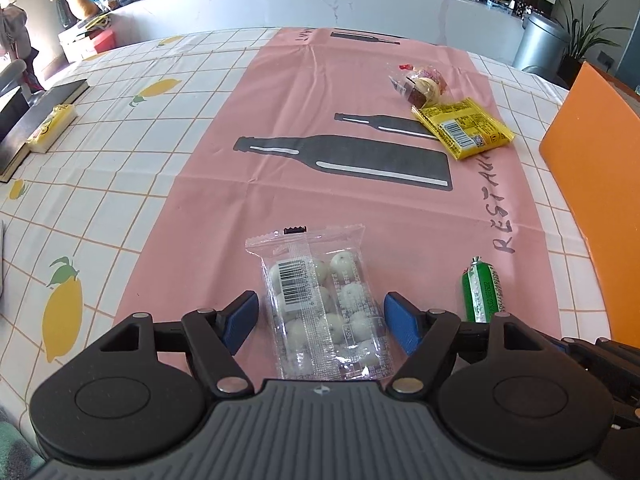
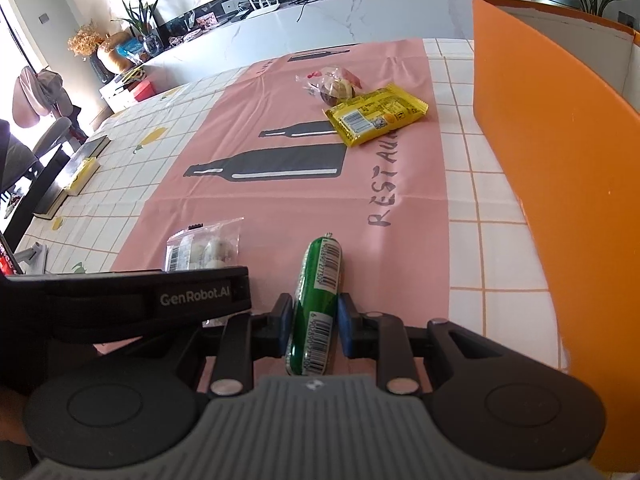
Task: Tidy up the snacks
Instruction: 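Grasp the clear ball packet with the left tool while the right tool holds the sausage stick, then carry the clear packet and sausage stick in both tools over the orange box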
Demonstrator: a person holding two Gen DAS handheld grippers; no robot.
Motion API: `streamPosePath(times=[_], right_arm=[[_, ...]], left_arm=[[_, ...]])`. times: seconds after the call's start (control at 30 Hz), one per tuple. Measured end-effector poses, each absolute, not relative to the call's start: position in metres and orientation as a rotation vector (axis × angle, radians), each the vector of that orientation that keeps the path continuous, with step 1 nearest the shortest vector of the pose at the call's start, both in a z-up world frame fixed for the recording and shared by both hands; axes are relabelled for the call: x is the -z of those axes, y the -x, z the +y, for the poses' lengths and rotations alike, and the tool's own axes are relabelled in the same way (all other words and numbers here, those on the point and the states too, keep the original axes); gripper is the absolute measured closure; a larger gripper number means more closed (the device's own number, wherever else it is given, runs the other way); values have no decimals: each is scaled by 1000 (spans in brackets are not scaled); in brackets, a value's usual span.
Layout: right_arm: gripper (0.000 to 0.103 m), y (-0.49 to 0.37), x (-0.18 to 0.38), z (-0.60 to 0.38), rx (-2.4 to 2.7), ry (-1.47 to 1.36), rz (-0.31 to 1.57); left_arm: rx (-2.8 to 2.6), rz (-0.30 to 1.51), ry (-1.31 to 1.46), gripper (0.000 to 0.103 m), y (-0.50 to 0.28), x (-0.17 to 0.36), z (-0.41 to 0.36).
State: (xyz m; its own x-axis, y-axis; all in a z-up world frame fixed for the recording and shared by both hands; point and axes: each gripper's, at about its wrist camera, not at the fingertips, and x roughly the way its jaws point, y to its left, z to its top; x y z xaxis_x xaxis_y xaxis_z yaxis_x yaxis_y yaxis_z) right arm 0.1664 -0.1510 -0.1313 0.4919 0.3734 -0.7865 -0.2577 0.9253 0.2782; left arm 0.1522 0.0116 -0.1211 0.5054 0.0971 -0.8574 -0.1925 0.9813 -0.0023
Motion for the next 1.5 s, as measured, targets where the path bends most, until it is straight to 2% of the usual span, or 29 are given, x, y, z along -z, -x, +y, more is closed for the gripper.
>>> streamPosePath(times=[0.17, 0.43, 0.87, 1.5], right_arm=[[82, -166, 131, -147, -377, -97, 977], [82, -164, 131, -143, -365, -64, 966], [82, -161, 103, -145, -349, 14, 982], [82, -160, -21, -210, -331, 37, 902]], left_arm=[[-147, 1011, 106, 33, -151, 121, 15], [-83, 996, 138, 38, -147, 117, 25], [32, 917, 230, 38, -142, 80, 42], [277, 779, 172, 38, -127, -12, 0]])
